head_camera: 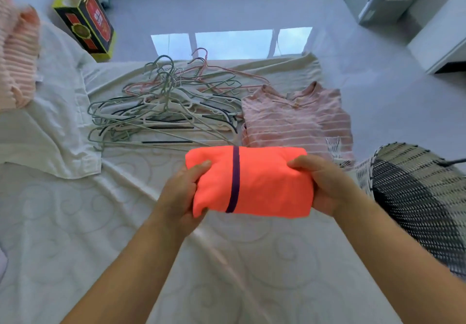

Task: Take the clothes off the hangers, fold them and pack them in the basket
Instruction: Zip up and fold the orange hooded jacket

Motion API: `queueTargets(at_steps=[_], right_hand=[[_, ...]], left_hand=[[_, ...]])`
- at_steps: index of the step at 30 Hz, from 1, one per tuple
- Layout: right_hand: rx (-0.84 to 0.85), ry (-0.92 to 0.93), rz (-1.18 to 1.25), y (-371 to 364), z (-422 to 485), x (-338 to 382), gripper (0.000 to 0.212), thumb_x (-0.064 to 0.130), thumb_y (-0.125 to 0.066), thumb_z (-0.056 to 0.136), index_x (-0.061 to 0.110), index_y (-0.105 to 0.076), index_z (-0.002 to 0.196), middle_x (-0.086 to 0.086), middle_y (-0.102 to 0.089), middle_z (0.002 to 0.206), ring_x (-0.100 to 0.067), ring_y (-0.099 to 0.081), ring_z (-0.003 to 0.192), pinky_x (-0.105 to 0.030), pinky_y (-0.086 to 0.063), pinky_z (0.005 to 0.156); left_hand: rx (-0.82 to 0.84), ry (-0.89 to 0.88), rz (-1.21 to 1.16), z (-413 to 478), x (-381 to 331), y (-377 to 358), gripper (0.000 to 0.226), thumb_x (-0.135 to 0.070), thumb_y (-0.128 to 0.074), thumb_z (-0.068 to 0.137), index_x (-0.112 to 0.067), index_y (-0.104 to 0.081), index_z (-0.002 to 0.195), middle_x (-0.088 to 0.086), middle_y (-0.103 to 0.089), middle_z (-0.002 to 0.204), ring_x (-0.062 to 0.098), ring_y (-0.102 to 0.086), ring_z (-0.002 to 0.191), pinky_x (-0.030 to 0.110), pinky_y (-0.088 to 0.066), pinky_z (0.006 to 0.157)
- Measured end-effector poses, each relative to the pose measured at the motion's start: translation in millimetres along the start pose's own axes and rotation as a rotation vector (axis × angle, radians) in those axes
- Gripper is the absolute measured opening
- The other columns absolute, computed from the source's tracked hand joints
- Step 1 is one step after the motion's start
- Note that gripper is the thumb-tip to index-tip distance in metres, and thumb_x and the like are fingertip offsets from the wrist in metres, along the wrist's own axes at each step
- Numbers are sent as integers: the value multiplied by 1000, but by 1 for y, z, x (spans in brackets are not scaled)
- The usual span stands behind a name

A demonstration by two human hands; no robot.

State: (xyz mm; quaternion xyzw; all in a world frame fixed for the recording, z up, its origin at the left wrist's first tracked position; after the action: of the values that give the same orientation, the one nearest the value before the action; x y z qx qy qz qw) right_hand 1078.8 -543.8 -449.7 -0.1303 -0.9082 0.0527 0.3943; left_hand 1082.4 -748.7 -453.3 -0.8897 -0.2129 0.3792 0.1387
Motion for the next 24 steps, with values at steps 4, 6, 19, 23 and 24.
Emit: queueTargets(at_steps=[4, 6, 19, 23, 24], right_hand=[[-20, 180, -69, 36, 28, 92, 30, 1, -43, 84, 8, -64, 105, -10, -61, 84, -17, -58, 64, -23, -52, 56], [-59, 245, -95, 60, 42, 126, 32, 3, -45, 84, 8, -64, 109, -9, -63, 85, -17, -60, 64, -24, -54, 56], [-409, 186, -1206, 146, 129, -1, 59, 25, -47, 96, 15, -22, 148, -15, -7, 157, -27, -7, 145, -36, -9, 114], [-460, 168, -1178, 153, 128, -13, 57, 29, -44, 97, 16, -23, 148, -14, -8, 157, -29, -7, 144, -39, -8, 115], [-469, 161, -1172, 153, 124, -14, 56, 29, -44, 97, 14, -24, 147, -14, -10, 157, -29, -7, 144, -38, -9, 115]], left_hand=[[190, -174, -7, 40, -40, -94, 16, -3, -42, 94, -11, -55, 100, 7, -61, 73, 8, -61, 53, 18, -49, 45], [261, -218, -20, 60, -45, -128, 18, 0, -44, 94, -14, -56, 98, 6, -63, 77, 9, -63, 57, 20, -51, 48], [-45, 62, 262, 137, 124, -58, 23, -14, -48, 97, -8, -41, 118, 8, -51, 112, 21, -56, 92, 27, -48, 69], [-49, 144, 58, 111, 126, -33, 22, -22, -44, 98, -11, -41, 116, 11, -55, 111, 26, -58, 98, 33, -51, 75], [-68, 158, 5, 103, 127, -17, 22, -23, -43, 98, -9, -42, 115, 12, -58, 106, 26, -60, 93, 34, -54, 72]])
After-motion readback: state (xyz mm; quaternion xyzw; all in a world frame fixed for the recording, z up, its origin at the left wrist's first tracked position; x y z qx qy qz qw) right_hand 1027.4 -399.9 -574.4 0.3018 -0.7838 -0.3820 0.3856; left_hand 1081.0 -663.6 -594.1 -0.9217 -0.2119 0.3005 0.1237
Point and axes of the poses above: each hand's wrist, its own z-axis towards the middle knuckle, its own y-axis out of the back of the hand, x = y × z, the point moved 8 cm from there along z, towards the middle knuckle
